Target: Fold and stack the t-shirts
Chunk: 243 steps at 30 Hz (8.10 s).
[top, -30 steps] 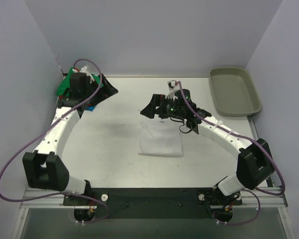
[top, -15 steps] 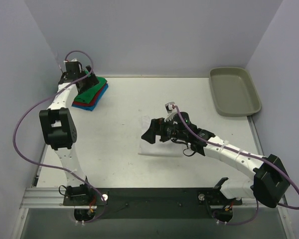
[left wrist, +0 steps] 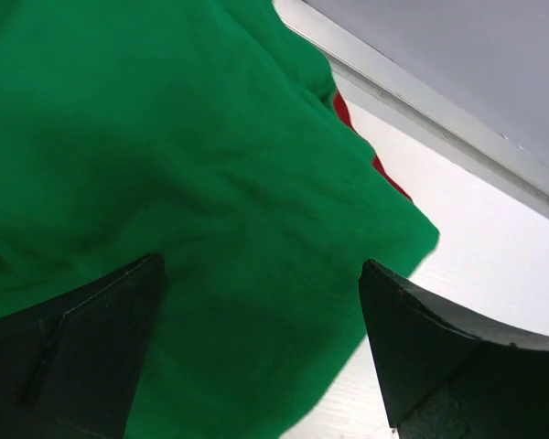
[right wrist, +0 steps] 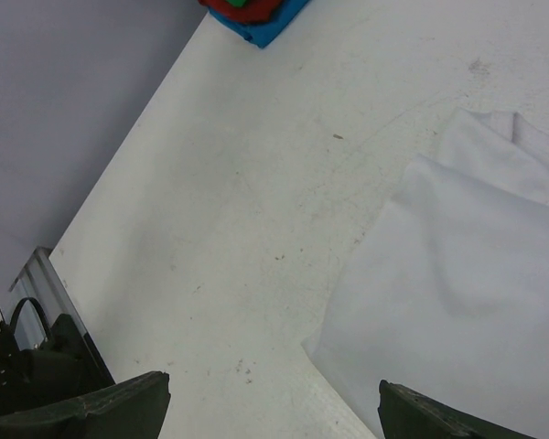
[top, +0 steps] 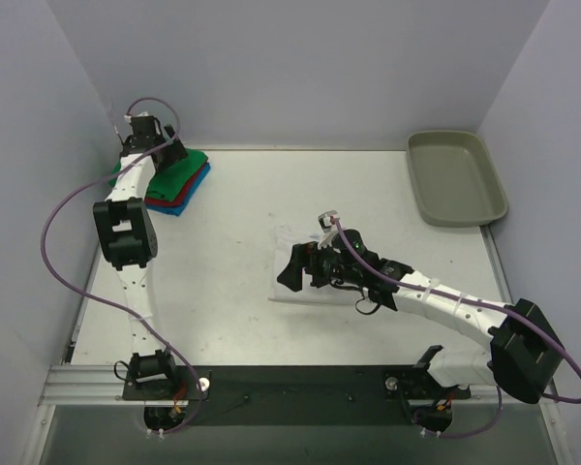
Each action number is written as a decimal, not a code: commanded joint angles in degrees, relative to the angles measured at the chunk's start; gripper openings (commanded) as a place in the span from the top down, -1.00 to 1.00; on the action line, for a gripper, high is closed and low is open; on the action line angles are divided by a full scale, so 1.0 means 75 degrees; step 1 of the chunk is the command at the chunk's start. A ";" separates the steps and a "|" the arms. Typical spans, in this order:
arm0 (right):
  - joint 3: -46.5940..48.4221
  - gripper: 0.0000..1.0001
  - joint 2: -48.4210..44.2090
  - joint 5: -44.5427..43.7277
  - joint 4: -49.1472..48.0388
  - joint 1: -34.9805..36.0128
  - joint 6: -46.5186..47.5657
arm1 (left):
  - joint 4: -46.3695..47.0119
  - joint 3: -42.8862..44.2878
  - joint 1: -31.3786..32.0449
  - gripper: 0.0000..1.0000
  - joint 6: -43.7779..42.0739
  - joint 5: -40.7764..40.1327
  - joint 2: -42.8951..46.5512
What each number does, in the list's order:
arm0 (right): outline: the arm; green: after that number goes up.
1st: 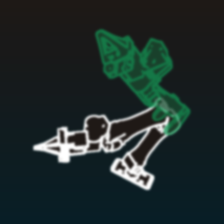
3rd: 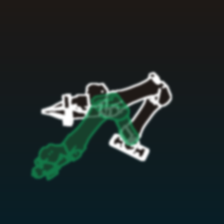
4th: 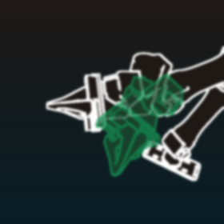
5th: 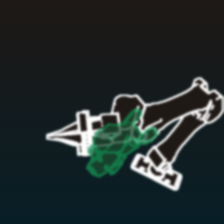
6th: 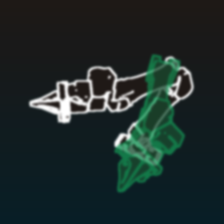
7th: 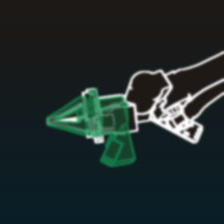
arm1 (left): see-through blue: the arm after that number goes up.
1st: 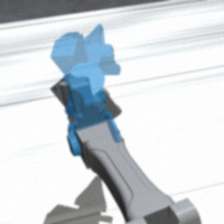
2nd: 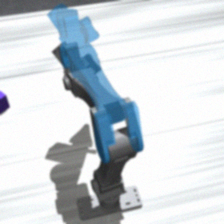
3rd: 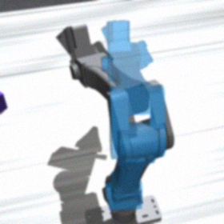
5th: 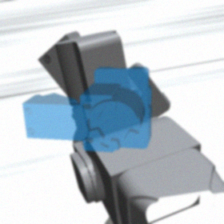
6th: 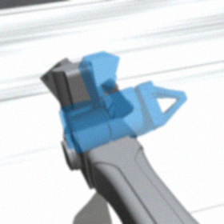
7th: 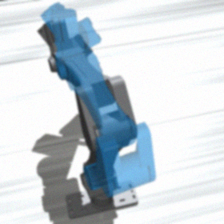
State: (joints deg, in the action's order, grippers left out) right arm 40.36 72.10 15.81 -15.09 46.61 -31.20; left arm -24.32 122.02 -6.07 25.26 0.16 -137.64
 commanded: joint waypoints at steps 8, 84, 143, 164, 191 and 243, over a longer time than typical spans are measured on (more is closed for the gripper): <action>-0.0037 -1.00 -0.0542 -0.0105 0.0008 0.0078 0.0047 | -0.2452 0.0794 0.0210 -0.95 -0.0109 -0.1567 -0.0995; -0.0682 -1.00 -0.2570 -0.1863 0.2528 -0.1937 0.0199 | 0.3088 -1.2940 0.9598 -0.78 0.6065 -0.1686 1.0479; 0.0712 -0.98 0.1507 0.0610 0.0981 -0.4128 0.0668 | 0.5047 -1.3584 0.8637 0.71 0.5726 0.0822 0.7089; -0.1572 -0.95 0.1180 0.0985 0.0372 -0.4773 -0.0233 | 0.4624 -1.3913 0.7371 0.66 0.4754 0.1302 0.7408; -0.2721 -0.11 0.0525 0.0635 -0.0098 -0.3578 -0.1078 | 0.4051 -1.4230 0.6856 0.65 0.4836 0.1408 0.8356; 0.6359 1.00 0.3815 -0.0093 0.2083 -0.1668 -0.0492 | -0.0835 -0.9566 0.3857 1.00 0.1403 0.0798 1.1251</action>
State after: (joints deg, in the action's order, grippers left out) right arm 80.84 98.19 14.00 2.74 33.89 -35.51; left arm -29.61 46.19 27.44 40.64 2.76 -54.68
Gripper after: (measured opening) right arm 0.090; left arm 0.034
